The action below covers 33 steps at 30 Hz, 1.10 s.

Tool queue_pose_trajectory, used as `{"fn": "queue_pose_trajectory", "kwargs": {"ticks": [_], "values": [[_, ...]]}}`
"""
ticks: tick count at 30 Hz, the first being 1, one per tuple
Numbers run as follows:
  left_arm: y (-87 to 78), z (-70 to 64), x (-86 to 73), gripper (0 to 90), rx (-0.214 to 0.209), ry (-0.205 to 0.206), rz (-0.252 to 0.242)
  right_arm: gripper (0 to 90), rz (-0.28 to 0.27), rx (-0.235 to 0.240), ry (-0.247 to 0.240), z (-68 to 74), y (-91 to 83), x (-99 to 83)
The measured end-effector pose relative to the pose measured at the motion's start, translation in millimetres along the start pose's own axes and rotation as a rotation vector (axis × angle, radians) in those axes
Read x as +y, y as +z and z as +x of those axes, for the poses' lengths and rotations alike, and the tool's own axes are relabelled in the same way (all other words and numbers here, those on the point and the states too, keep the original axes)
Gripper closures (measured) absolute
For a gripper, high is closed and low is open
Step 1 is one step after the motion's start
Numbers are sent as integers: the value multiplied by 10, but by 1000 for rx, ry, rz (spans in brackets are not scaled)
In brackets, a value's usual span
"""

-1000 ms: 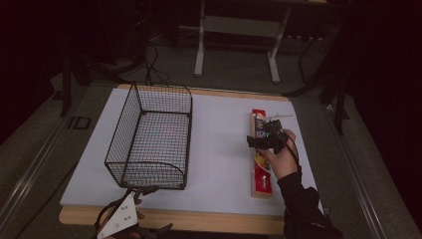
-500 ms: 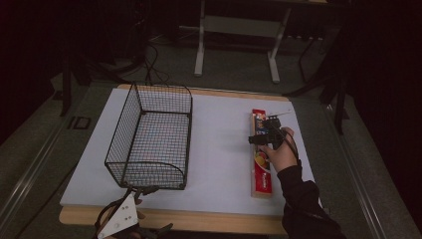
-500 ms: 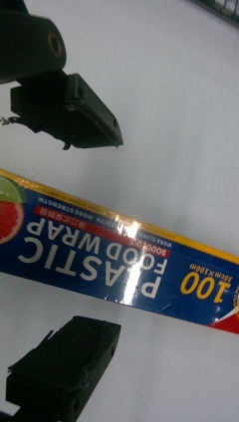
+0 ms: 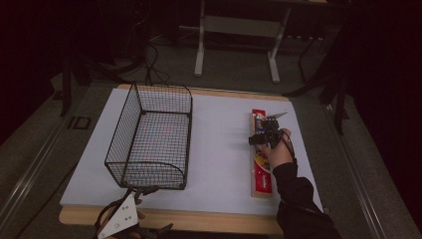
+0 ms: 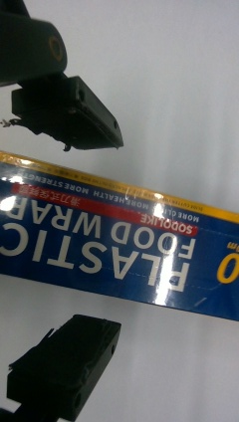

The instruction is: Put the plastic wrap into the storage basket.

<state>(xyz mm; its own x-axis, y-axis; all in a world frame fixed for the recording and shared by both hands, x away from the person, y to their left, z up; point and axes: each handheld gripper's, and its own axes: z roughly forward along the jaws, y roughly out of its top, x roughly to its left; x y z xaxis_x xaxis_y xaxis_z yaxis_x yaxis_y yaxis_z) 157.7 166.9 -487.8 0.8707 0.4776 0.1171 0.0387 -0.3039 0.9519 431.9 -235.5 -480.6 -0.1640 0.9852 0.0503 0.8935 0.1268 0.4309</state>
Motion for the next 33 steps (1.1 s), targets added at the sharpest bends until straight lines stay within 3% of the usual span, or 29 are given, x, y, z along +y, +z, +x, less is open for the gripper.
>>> {"fn": "queue_pose_trajectory", "kwargs": {"ticks": [3, 9, 16, 22, 28, 33], "values": [[2, 2, -1, 2, -1, 0, 2, 150, 25, 10, 27, -17, 49, 1], [5, 0, -2, 2, 7, 5, 6, 153, 33, -9, 34, -15, 100, -6], [1, 5, -1, 2, 10, 2, 4, 175, 83, -13, 41, -4, 179, 4], [2, 2, -2, 2, 12, 5, 7, 282, 133, -11, 51, 5, 251, 22], [7, -2, -3, 2, 11, 6, 10, 320, 154, -6, 64, 6, 266, 49], [4, -2, -3, 2, 13, 7, 11, 365, 154, -20, 125, 19, 251, 41]]}}
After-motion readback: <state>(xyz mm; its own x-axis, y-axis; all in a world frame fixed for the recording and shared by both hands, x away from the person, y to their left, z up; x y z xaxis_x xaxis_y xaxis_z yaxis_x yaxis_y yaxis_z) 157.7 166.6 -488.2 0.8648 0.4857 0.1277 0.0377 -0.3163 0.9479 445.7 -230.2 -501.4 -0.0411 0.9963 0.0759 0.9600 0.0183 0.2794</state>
